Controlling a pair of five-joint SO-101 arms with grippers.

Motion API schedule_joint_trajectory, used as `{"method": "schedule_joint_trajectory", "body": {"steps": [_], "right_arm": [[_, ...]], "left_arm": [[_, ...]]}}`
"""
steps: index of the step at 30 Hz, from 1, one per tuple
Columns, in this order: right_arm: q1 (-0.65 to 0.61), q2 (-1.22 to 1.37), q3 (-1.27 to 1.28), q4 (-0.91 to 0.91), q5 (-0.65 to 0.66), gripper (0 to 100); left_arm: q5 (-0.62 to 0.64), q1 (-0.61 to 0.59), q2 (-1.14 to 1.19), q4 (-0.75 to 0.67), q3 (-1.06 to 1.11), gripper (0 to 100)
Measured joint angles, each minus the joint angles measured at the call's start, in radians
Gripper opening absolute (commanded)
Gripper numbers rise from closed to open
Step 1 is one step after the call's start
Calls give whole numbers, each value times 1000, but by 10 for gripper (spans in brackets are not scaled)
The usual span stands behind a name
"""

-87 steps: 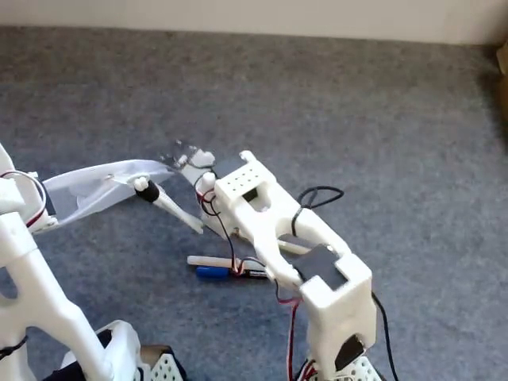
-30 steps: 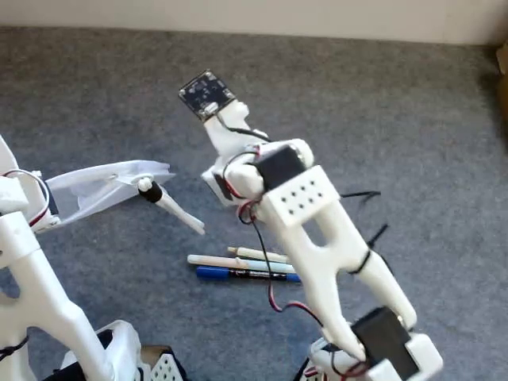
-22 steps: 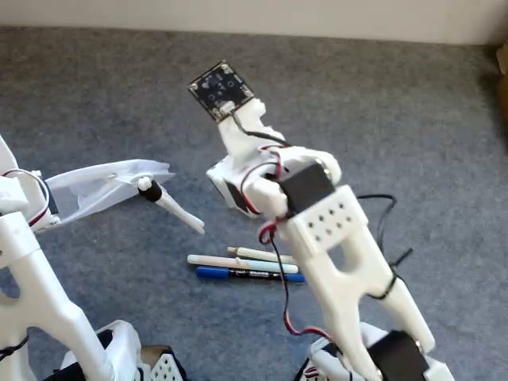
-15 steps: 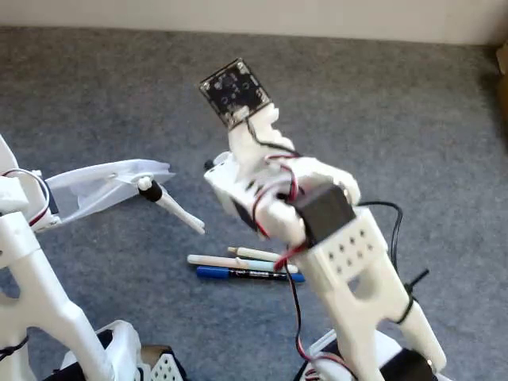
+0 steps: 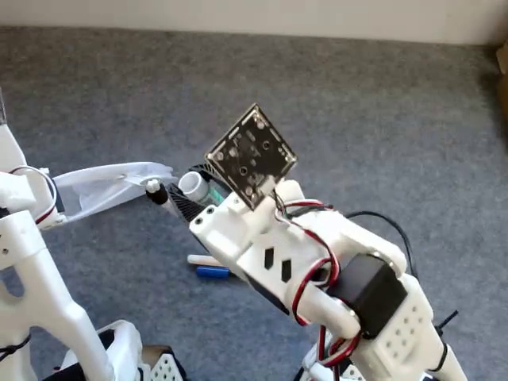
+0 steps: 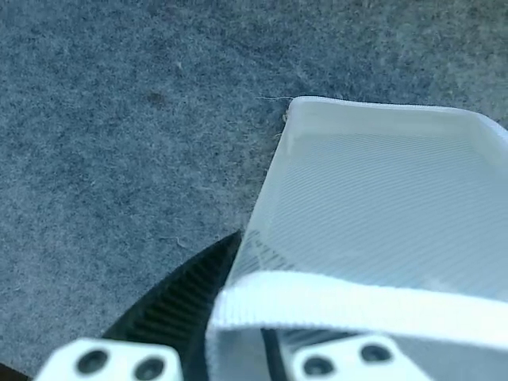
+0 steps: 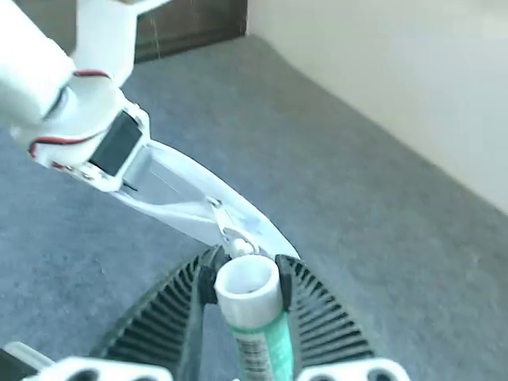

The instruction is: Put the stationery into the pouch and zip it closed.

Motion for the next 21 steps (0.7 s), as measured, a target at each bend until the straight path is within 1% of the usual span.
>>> {"method": "schedule_joint_trajectory", "body": {"steps": [7, 13, 16, 21], "right_arm": [[-8, -2, 0, -41, 0, 20], [-8, -2, 0, -43, 0, 20], [-8, -2, 0, -44, 0, 20], [-86, -54, 0, -130, 0, 20]], "left_arm": [[0, 9, 0, 0, 0, 7], [40, 87, -2, -6, 0, 7], [40, 103, -2, -6, 0, 7], [40, 106, -2, -6, 0, 7]]}}
